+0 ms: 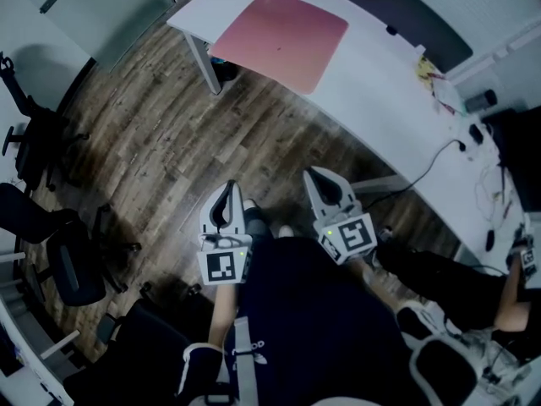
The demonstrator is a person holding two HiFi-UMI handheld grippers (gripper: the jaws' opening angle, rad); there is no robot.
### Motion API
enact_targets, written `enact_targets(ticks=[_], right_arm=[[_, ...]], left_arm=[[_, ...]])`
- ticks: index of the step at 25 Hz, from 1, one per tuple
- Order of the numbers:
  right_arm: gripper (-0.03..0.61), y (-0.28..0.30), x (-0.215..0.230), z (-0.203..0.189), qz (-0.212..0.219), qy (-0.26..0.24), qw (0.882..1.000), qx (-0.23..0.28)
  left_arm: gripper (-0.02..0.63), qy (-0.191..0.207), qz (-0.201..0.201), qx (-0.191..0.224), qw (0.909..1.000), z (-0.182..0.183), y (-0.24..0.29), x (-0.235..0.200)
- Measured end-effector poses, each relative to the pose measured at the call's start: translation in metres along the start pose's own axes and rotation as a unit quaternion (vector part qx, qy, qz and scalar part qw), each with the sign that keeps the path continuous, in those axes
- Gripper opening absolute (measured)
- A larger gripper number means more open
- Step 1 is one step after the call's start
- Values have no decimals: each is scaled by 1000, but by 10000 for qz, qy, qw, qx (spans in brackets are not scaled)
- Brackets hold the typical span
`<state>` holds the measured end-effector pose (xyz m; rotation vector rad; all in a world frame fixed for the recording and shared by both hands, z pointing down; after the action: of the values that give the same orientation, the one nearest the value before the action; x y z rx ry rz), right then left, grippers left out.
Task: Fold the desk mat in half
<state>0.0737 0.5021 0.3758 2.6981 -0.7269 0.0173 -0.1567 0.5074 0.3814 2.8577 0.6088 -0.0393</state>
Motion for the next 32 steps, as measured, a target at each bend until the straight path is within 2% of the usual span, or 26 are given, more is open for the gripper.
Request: enact_targets(ticks=[5, 15, 22, 32], right_arm=[[3, 40, -5, 24, -114, 6, 9999, 15], [3, 107, -20, 39, -283, 75, 9996, -22], [3, 140, -38, 41, -178, 66, 9997, -171], [3, 170, -28, 48, -102, 49, 9997, -215]], left_arm=[[3, 59, -255, -90, 9996, 13, 27, -37], [3, 75, -603, -76, 9981, 20, 65, -103], [3, -18, -638, -138, 9979, 18, 71, -140], [3, -131, -552, -223, 9981, 15, 90, -154]])
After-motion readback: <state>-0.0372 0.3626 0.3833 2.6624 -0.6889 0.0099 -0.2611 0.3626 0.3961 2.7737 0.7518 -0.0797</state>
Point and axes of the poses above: the fingertips, and each gripper's own axes: y forward along the fingers, x to its right, z out of its top, the point moved 9 cm from there along -y, backward along the fingers, and after that the axes turned 8 degrees about -x, right-handed, at the moved point
